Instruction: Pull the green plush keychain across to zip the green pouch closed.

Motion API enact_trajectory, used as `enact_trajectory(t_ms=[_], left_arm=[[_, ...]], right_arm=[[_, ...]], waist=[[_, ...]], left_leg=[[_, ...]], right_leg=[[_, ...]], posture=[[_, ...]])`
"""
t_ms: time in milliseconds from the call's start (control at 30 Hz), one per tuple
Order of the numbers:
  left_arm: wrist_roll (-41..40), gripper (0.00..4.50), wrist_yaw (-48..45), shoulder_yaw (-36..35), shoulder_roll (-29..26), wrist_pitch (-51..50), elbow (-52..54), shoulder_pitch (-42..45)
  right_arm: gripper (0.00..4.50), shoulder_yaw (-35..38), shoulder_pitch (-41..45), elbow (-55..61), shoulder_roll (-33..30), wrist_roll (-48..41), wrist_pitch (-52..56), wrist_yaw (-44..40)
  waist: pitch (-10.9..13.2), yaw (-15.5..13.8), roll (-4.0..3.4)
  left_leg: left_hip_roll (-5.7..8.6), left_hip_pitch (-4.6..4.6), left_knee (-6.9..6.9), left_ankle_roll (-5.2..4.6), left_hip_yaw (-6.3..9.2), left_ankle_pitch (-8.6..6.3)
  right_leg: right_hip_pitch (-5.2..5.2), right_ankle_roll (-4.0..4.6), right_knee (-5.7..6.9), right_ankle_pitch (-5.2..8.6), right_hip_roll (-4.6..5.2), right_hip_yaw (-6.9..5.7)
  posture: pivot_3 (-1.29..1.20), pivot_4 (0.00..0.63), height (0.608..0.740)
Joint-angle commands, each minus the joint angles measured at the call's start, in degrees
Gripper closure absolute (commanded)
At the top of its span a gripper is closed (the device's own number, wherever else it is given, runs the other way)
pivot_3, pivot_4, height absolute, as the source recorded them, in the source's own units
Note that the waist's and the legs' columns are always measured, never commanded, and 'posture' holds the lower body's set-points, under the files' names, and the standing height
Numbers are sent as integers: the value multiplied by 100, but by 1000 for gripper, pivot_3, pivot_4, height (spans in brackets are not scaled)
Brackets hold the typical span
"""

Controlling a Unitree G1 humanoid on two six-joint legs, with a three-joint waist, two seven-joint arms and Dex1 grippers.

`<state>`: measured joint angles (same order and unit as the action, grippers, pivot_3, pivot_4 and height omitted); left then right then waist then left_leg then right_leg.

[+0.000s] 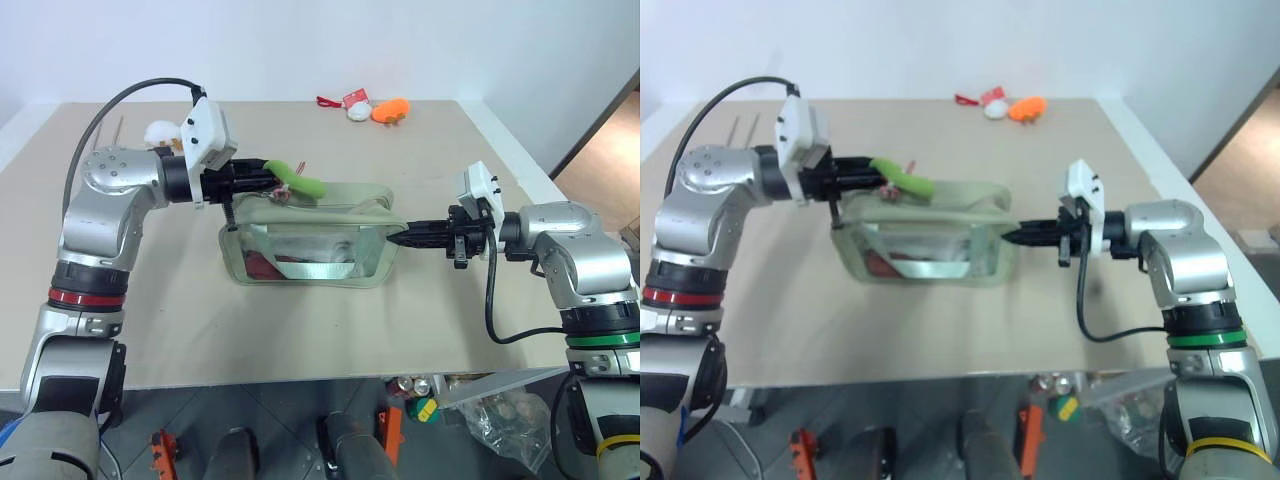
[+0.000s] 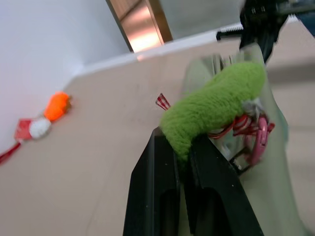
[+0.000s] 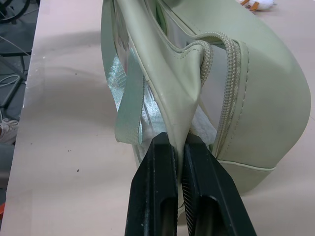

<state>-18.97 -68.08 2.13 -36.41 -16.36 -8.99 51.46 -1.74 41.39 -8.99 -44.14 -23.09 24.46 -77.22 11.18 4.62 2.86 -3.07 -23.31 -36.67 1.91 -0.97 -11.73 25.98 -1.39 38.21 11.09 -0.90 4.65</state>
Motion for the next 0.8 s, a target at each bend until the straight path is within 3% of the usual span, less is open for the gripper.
enact_trajectory(t_ms=[33,367,567,800], left_arm=[[-156,3544,-67,-88,-129,-323,139,66],[-491,94,126,-457,-192,-750,-30,284],[-1013,94,-105,-853,-659,-1548,-141,430],[-1205,94,-876,-893,-1637,-1907,80,-274]], right_arm=[[4500,71,99,113,-7,-39,-66,-10],[4500,57,173,54,3,-46,-72,-73],[4500,0,256,-38,34,-7,-119,-111],[4500,-22,311,-133,75,26,-185,-164]], waist=[[0,0,0],[0,0,0],[0,19,0],[0,26,-1]], left_leg=[[0,0,-1,0,0,0],[0,0,-1,0,0,0],[-2,0,0,0,1,0],[-2,1,3,0,1,0]], right_leg=[[0,0,0,0,0,0],[-1,0,0,0,0,0],[1,0,0,0,-2,-1],[1,2,-1,3,-1,-4]], posture=[[0,150,740],[0,150,740],[0,150,740],[0,150,740]])
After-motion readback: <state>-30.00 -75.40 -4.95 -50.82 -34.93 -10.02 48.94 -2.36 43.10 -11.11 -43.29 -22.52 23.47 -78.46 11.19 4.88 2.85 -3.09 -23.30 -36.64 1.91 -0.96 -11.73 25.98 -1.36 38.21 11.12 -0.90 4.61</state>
